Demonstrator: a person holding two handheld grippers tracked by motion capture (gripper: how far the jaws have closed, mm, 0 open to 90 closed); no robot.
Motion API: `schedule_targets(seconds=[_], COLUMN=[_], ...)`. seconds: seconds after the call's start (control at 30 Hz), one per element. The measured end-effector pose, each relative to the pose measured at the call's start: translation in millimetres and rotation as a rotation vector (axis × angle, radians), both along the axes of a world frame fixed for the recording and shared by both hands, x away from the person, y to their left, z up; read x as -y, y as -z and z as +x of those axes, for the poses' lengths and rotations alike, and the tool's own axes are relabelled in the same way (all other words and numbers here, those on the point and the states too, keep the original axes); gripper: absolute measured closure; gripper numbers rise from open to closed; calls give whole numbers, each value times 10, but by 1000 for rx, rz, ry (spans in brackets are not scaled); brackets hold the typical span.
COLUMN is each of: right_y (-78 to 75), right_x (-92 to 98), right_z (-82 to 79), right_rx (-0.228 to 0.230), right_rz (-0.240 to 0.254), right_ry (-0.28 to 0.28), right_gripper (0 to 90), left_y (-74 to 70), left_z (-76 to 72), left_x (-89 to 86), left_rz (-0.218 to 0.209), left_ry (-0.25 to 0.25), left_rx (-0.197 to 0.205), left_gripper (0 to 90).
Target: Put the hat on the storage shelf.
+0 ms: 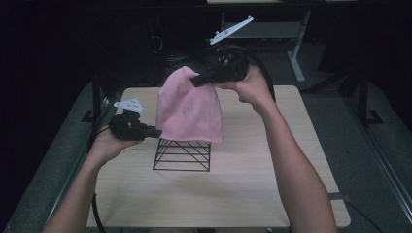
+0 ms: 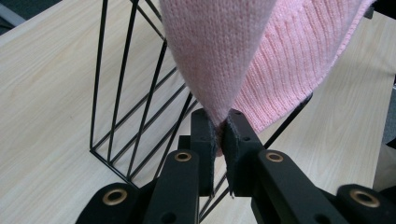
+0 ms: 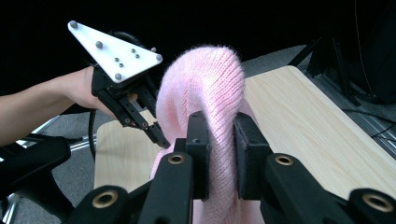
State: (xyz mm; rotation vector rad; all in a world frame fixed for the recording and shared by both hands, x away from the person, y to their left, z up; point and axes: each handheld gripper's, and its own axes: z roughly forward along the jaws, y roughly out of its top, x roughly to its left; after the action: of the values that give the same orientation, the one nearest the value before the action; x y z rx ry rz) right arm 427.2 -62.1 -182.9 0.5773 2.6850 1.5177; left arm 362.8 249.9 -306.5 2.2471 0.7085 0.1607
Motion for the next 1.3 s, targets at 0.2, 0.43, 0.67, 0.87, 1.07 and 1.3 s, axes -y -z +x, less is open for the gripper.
schedule_targets(seconds=[0.2,0.43,0.67,0.87,1.07,1.3], right_y=[11,16,108,154,238,366], right_x=[39,74,-80,-222,-342,-364], right_z=[-4,-66,-90,-135,-195,-201], right_rx=[1,12,5,6,19,-6], right_rz=[10,23,18,14,-3,1], right_ry=[-7,-21,-59,-98,-128,-133], right_gripper=[778,777,777,776,775,774], left_y=[4,-6,81,178,301,389], left_z=[19,-62,-147,-165,-190,-204], left_x=[30,-15,-165,-235,-265,-305], left_rz=[-6,-11,3,10,19,29], left_ry=[-4,5,-19,-28,-44,-53], left_rx=[2,19,9,-8,-29,-36], left_gripper=[831,832,832,832,832,832])
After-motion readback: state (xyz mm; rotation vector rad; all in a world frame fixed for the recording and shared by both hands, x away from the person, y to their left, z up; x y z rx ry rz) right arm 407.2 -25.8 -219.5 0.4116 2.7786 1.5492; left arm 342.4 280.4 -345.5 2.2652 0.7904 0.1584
